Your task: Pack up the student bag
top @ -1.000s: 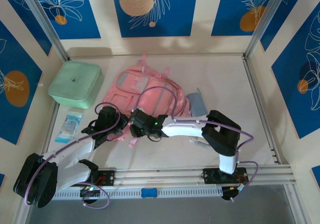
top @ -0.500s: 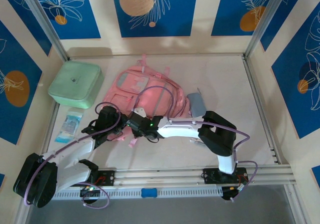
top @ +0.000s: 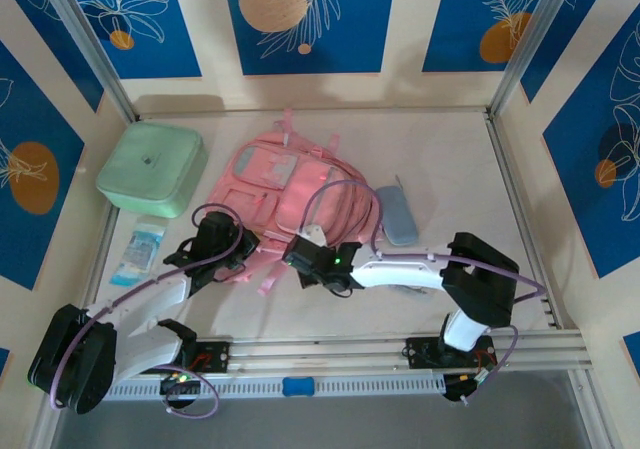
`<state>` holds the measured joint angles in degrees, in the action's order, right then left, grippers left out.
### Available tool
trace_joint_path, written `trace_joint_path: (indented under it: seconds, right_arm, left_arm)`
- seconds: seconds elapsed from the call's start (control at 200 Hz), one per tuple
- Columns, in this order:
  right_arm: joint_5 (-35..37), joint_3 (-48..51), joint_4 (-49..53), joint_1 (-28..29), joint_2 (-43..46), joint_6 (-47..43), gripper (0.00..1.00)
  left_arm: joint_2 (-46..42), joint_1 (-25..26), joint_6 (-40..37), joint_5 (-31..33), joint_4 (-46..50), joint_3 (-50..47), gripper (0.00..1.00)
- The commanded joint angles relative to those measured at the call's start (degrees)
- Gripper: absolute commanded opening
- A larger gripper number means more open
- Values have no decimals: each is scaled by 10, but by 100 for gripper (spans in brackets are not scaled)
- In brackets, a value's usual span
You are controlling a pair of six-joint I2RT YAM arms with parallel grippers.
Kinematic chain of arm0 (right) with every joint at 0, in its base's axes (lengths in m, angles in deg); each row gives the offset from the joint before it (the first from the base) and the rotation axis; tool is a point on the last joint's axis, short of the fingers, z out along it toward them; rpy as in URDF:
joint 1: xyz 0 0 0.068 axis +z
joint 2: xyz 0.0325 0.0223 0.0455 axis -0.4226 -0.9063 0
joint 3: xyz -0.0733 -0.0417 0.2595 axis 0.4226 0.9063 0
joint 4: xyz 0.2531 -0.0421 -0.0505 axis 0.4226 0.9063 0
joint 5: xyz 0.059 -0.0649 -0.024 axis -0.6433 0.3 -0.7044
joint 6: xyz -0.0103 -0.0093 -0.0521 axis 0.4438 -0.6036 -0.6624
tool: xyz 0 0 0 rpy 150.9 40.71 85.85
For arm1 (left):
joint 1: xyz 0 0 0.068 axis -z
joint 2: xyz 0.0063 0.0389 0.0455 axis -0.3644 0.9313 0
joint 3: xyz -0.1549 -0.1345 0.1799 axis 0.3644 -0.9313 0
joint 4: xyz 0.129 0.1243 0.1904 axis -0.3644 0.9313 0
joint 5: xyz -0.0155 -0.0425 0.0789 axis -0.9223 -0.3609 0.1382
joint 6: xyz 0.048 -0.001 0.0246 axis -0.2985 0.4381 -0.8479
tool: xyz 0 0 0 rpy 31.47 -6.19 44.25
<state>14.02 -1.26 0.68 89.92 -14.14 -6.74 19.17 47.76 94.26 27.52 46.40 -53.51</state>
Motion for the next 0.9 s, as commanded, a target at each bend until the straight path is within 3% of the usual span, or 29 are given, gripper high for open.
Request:
trace_joint_path:
  seconds: [0.0,0.13,0.53,0.64,0.895]
  right_arm:
    - [-4,16,22,-16,19,-2,0]
    - [-21,-3,-26,-1,-4,-66,6]
    - [11,-50,-27,-15,-72,-72,31]
    - [23,-50,-35,-14,-74,-70,29]
    - [58,-41,27,4,-35,-50,7]
  left_arm:
    - [0,-9,-15,-10,-16,6,0]
    - [6,-10,-18,-15,-13,11,0]
    - [-3,-9,-21,-15,-8,15,0]
    - [2,-10,-21,-18,-10,16,0]
    - [1,-15,-44,-12,5,28,0]
